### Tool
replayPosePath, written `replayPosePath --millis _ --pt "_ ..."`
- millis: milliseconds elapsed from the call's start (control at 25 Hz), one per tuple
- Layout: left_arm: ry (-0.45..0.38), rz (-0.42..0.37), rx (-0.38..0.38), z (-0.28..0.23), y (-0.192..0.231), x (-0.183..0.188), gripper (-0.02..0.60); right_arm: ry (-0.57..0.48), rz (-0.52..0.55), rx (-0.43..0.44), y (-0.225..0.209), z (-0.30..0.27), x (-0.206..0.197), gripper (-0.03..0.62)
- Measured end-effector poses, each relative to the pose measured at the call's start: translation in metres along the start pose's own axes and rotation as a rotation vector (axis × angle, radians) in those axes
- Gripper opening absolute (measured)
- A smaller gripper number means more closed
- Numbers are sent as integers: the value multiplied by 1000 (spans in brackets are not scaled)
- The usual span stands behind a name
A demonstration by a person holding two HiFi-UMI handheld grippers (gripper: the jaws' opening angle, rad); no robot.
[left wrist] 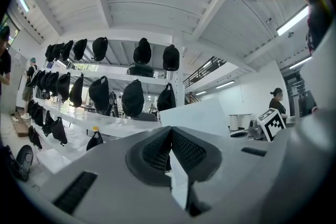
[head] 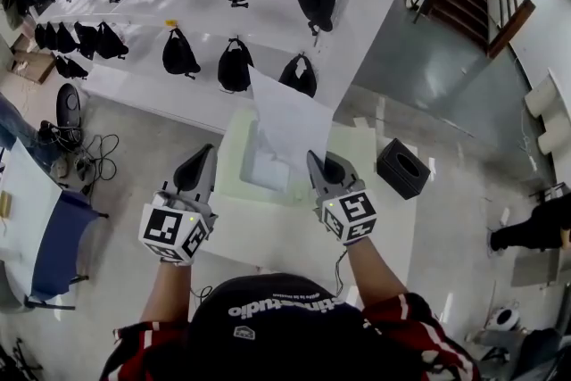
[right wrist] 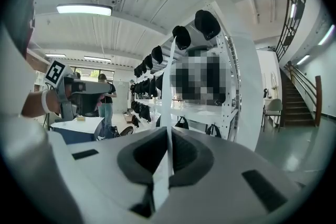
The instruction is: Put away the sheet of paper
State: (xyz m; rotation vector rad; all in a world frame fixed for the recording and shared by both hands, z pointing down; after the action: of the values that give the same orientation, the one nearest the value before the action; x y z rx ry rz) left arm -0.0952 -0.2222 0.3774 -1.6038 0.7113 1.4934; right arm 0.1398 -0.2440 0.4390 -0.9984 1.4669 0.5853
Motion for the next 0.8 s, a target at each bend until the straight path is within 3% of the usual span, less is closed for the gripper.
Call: replayPosePath --millis 480,800 --pt "39 -5 13 0 2 -10 5 142 -24 3 -19 -26 -63 3" --pt "55 -1 23 4 4 -14 5 194 -14 43 -9 -45 -76 3"
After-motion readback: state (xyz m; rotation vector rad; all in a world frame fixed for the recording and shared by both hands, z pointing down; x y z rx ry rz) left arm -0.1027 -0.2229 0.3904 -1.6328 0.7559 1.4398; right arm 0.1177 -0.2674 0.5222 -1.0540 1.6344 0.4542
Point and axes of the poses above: the fingertips, and each gripper's own axes: z backward along the fingers, y to its left, x out of its top, the point moved 4 cm from there along z, backward along the fingers, and after that the axes turned 14 degrees about -z, right-handed, at the moved point
